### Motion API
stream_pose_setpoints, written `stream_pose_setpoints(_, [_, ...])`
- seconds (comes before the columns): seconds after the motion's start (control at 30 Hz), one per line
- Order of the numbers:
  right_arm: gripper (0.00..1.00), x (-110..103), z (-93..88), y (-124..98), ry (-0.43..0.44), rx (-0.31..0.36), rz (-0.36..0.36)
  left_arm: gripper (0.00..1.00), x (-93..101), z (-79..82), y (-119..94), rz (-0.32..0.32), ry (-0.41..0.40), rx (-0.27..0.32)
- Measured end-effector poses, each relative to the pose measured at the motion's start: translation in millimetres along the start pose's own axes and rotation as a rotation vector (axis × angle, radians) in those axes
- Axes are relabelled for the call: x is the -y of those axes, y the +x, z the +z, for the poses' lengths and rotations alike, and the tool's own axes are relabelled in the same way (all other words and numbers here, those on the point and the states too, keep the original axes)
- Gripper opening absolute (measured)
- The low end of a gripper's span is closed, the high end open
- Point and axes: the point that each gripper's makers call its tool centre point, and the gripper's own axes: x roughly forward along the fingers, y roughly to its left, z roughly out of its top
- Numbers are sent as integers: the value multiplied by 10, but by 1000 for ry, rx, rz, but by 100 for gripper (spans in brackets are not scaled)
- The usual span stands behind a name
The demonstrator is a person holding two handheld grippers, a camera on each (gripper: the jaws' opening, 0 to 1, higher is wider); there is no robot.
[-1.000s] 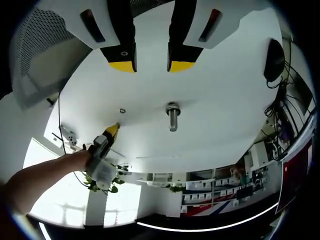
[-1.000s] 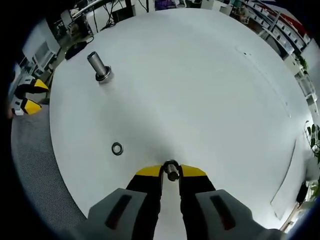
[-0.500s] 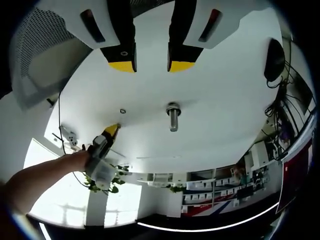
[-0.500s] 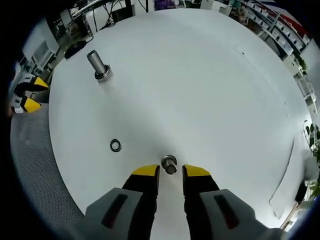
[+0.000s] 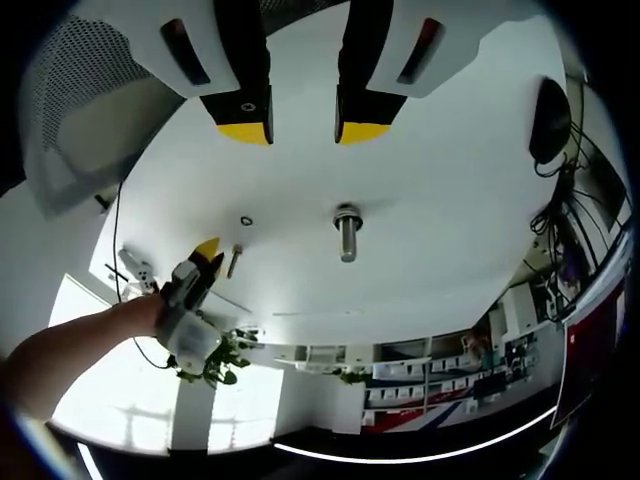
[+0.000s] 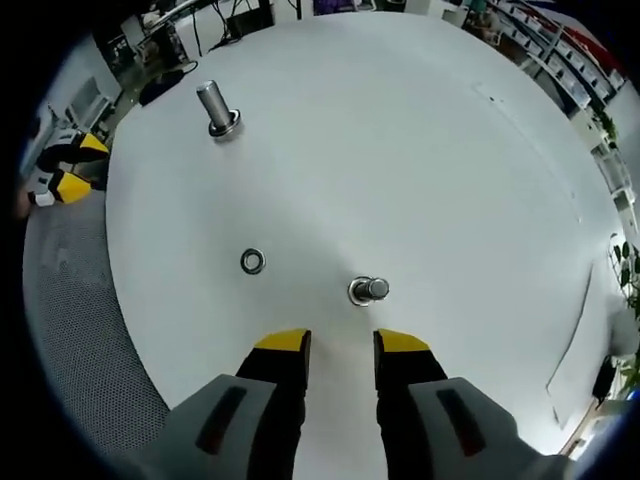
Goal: Place the washer onto the threaded stud by aligning its center hole with the stud, sliding it down to the base, and recovering from edge contact or off-axis alignment until the washer reaches the visible bottom stop.
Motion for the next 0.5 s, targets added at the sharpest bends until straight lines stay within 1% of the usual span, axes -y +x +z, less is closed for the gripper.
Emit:
stream_pose_setpoints(0.1, [28, -62, 4, 1, 8, 3, 11, 23, -5, 2, 0, 2, -1, 2])
stream_pose_setpoints(0.33, [28, -310, 91, 35, -9, 15, 43, 23, -18, 11, -7, 8, -3, 8])
stream_pose_setpoints(0.5, [27, -365, 191, 47, -16, 35, 51, 23, -26, 27, -14, 11, -4, 17])
